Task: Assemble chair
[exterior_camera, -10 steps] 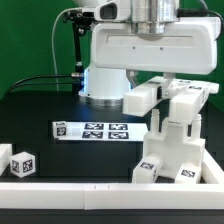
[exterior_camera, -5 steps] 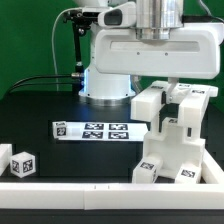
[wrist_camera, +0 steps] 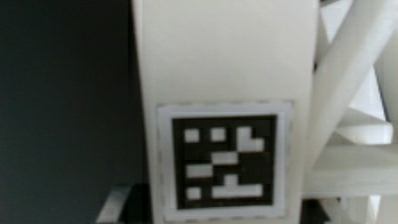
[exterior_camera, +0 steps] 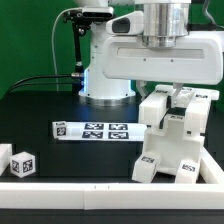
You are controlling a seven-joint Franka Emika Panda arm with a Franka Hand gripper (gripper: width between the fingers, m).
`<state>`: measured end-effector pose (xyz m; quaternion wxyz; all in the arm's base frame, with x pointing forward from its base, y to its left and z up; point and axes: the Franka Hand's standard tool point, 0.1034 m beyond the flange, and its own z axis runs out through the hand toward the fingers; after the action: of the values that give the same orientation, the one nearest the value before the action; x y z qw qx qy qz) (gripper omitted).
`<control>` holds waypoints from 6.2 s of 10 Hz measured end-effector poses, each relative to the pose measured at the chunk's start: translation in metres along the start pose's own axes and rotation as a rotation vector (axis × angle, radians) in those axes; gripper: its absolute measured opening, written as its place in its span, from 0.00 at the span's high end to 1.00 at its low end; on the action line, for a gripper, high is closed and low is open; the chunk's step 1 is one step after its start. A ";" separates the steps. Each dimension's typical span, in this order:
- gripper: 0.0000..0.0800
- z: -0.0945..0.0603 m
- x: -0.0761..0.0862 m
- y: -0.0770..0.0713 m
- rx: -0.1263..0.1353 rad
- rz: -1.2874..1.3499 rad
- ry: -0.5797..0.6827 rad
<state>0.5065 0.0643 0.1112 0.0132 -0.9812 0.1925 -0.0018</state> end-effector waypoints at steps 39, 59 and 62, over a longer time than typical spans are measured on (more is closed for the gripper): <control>0.19 0.019 0.004 0.187 0.032 -0.321 0.033; 0.19 0.096 -0.092 0.235 -0.011 -0.458 -0.144; 0.19 0.097 -0.093 0.236 -0.010 -0.456 -0.149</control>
Offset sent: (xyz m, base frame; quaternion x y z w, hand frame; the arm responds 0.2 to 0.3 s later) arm 0.0070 -0.0030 -0.0157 -0.0105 0.0154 0.0053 0.9998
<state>0.3319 -0.1167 0.0077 0.0218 -0.9968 -0.0354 0.0685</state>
